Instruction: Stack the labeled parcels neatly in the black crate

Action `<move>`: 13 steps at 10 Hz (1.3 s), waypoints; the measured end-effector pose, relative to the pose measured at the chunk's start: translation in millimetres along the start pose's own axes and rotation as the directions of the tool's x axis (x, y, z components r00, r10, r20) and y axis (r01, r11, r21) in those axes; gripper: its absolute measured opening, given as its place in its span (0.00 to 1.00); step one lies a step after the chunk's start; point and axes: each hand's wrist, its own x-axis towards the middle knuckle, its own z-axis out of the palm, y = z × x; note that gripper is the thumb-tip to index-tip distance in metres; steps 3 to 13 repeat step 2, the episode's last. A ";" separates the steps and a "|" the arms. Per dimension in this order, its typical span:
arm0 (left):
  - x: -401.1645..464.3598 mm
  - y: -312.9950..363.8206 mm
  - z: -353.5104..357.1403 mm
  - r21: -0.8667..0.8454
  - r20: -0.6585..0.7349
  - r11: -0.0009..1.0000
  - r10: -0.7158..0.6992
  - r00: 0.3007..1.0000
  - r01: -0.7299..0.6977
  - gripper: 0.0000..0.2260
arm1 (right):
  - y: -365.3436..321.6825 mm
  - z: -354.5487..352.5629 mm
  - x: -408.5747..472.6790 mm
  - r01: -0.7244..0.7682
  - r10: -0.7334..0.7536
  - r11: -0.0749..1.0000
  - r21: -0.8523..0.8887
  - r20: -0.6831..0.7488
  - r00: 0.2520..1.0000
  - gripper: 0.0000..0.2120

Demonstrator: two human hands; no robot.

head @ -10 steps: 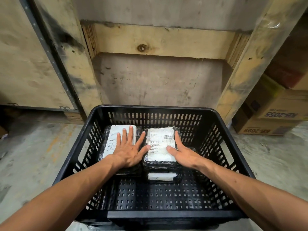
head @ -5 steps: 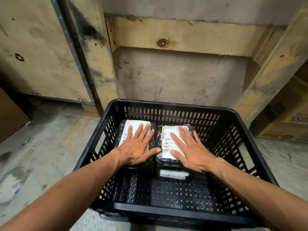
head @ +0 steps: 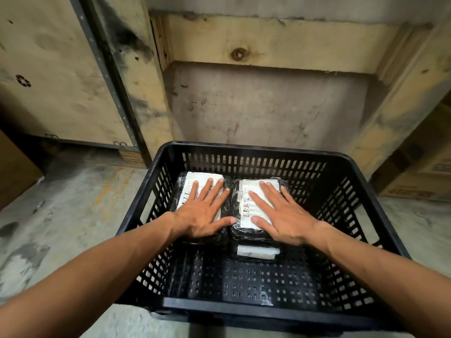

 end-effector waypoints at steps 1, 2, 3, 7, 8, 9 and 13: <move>-10.4 9.7 -40.6 0.026 0.152 1.000 -0.013 0.988 0.009 0.41 | -8.5 -25.2 -3.7 -0.013 0.014 1.000 -0.010 0.160 0.987 0.37; -35.6 26.7 -66.9 -0.012 -0.011 0.986 0.166 0.986 -0.166 0.35 | -7.9 -51.8 -18.8 0.030 -0.033 0.999 0.019 0.221 0.975 0.36; -35.6 26.7 -66.9 -0.012 -0.011 0.986 0.166 0.986 -0.166 0.35 | -7.9 -51.8 -18.8 0.030 -0.033 0.999 0.019 0.221 0.975 0.36; -35.6 26.7 -66.9 -0.012 -0.011 0.986 0.166 0.986 -0.166 0.35 | -7.9 -51.8 -18.8 0.030 -0.033 0.999 0.019 0.221 0.975 0.36; -35.6 26.7 -66.9 -0.012 -0.011 0.986 0.166 0.986 -0.166 0.35 | -7.9 -51.8 -18.8 0.030 -0.033 0.999 0.019 0.221 0.975 0.36; -35.6 26.7 -66.9 -0.012 -0.011 0.986 0.166 0.986 -0.166 0.35 | -7.9 -51.8 -18.8 0.030 -0.033 0.999 0.019 0.221 0.975 0.36; -35.6 26.7 -66.9 -0.012 -0.011 0.986 0.166 0.986 -0.166 0.35 | -7.9 -51.8 -18.8 0.030 -0.033 0.999 0.019 0.221 0.975 0.36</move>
